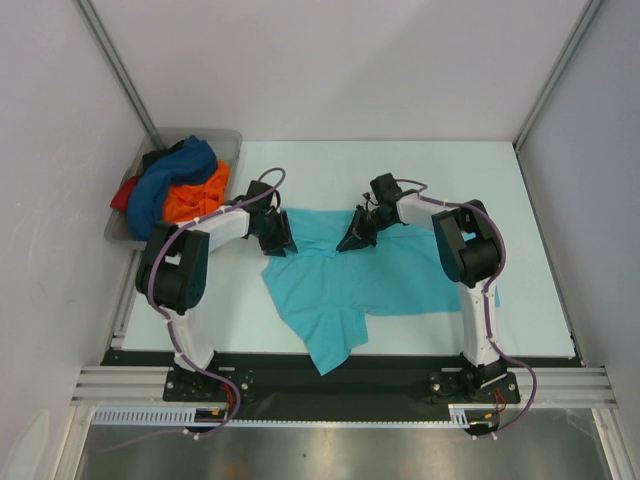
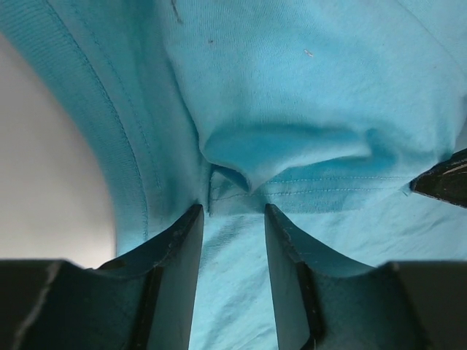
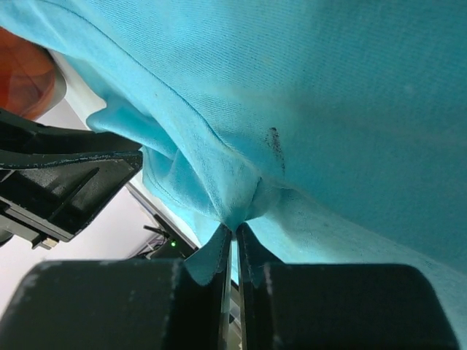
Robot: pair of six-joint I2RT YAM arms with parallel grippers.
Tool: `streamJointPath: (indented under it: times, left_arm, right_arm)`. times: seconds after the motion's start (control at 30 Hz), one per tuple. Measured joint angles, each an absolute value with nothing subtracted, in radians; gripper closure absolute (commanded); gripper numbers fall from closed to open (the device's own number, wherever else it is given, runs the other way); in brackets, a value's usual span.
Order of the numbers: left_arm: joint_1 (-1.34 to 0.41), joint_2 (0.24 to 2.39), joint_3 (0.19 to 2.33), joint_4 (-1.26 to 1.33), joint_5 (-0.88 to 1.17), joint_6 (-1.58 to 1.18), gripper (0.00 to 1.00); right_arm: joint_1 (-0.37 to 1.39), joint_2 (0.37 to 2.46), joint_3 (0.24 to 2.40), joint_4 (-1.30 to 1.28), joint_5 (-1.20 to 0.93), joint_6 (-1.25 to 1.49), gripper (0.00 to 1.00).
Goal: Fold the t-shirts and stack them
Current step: Fold the tshirt
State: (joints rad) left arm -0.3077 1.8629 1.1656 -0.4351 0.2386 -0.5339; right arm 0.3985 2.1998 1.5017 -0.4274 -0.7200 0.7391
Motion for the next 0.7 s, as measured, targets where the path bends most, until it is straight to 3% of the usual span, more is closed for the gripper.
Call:
streamJointPath:
  times: [0.13, 0.27, 0.43, 0.53, 0.57, 0.7]
  left_arm:
    - [-0.308, 1.867, 1.166, -0.430, 0.239, -0.542, 0.66]
    - [-0.308, 1.872, 1.166, -0.427, 0.237, -0.547, 0.90]
    - [-0.308, 1.872, 1.166, -0.430, 0.234, -0.550, 0.94]
    - [-0.308, 1.871, 1.169, -0.440, 0.230, -0.550, 0.98]
    - [-0.308, 1.870, 1.170, -0.444, 0.229, -0.550, 0.98]
    - [-0.308, 1.865, 1.181, -0.471, 0.226, -0.550, 1.00]
  right_arm:
    - [0.398, 2.200, 1.502, -0.428, -0.723, 0.735, 0.89]
    - [0.398, 2.200, 1.502, -0.437, -0.723, 0.715, 0.85]
    - [0.395, 2.200, 1.502, -0.469, -0.722, 0.669, 0.81]
    - [0.393, 2.200, 1.502, -0.481, -0.722, 0.649, 0.89]
    - [0.393, 2.200, 1.502, -0.482, -0.722, 0.648, 0.99]
    - [0.392, 2.200, 1.504, -0.484, -0.723, 0.635, 1.00]
